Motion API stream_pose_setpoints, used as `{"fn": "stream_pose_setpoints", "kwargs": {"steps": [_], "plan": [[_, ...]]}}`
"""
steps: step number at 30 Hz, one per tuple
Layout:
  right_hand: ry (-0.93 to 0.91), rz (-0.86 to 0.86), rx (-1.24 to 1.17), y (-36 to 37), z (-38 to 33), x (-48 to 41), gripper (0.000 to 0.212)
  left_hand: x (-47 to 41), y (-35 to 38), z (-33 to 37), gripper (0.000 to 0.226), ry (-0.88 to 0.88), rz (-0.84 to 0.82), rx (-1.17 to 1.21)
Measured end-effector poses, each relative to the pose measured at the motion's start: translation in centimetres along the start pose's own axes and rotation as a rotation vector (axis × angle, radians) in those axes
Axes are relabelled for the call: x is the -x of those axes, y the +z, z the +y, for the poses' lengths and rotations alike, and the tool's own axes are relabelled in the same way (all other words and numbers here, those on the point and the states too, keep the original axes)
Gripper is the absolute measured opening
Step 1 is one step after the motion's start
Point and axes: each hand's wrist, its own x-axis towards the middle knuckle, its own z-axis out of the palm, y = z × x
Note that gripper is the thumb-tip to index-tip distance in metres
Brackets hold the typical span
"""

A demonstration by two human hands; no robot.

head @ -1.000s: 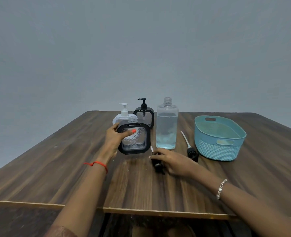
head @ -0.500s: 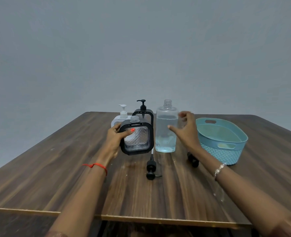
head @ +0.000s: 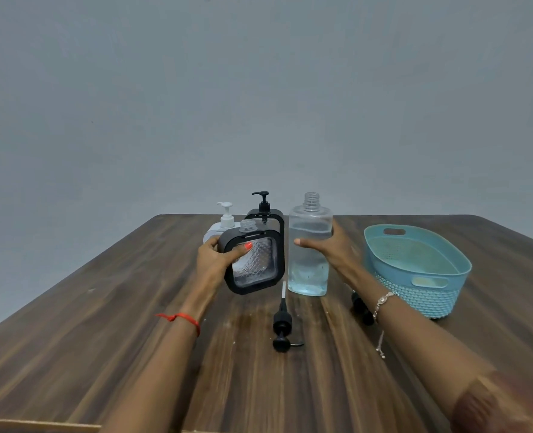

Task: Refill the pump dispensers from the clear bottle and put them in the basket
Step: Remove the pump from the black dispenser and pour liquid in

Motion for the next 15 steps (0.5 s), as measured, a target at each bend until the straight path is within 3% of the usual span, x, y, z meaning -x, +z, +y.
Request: {"fn": "stream_pose_setpoints", "kwargs": {"steps": [7, 11, 15], "plan": [[-0.094, 0.204, 0.156, 1.5, -0.1, 0.4, 0.057, 0.1, 1.0, 0.0, 0.037, 0.027, 0.013, -0.091], [-0.159, 0.211, 0.369, 1.1, -2.4, 1.2, 0.057, 0.4, 1.2, 0.1, 0.042, 0.072, 0.067, -0.152], [-0.256, 0.2, 0.598, 0.5, -4.4, 1.5, 0.071, 0.7, 1.6, 0.6, 0.047, 0.141, 0.154, -0.207]]}}
